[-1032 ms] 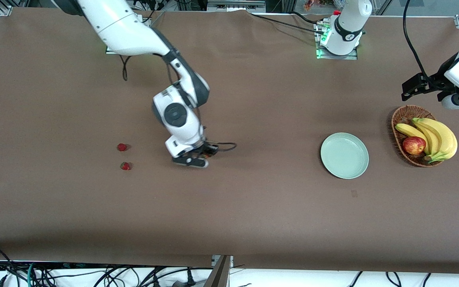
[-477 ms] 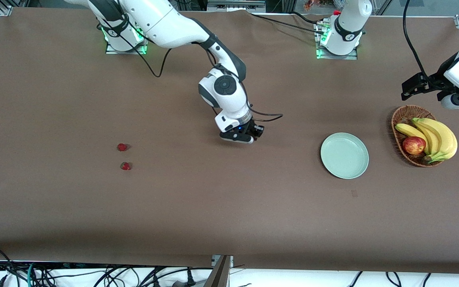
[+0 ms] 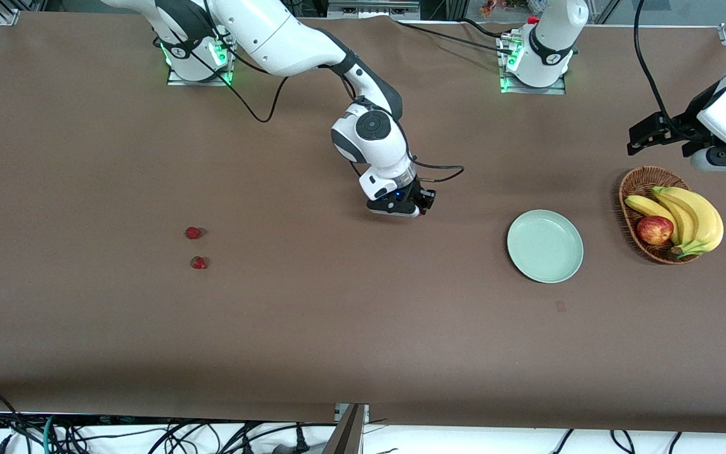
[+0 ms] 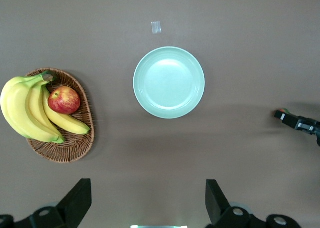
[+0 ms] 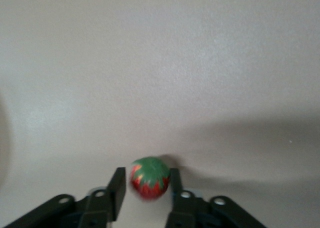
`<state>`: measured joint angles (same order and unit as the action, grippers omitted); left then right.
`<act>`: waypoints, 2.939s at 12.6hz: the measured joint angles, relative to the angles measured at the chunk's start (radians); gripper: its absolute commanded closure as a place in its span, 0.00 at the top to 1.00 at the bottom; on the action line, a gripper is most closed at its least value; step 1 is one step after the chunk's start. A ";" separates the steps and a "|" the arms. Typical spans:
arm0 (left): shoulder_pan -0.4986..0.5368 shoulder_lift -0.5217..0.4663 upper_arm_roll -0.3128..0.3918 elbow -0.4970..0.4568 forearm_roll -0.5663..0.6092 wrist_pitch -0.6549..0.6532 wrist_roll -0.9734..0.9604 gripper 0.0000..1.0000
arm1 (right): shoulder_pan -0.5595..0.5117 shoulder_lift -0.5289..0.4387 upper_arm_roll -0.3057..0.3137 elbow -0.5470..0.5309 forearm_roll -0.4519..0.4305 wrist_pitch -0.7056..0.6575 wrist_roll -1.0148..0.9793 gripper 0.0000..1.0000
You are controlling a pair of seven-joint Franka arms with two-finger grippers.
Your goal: Collect all strawberries into plate
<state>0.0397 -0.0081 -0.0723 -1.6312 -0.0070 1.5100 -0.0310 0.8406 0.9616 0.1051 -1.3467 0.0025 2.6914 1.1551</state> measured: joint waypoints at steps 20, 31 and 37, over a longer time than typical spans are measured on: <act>-0.198 0.400 -0.275 -0.330 0.103 0.691 -0.610 1.00 | -0.509 -0.205 -0.152 -0.008 -0.001 -0.718 -1.062 1.00; -0.324 0.612 -0.269 -0.289 0.452 0.913 -1.063 0.48 | -0.641 -0.154 -0.154 -0.075 -0.001 -0.653 -1.260 0.99; -0.324 0.627 -0.267 -0.284 0.466 0.916 -1.063 0.25 | -0.642 -0.142 -0.153 -0.097 0.000 -0.624 -1.263 0.31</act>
<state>-0.2845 0.6184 -0.3390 -1.9153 0.4585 2.4262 -1.0943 0.1981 0.8200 -0.0481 -1.4435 0.0021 2.0670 -0.1079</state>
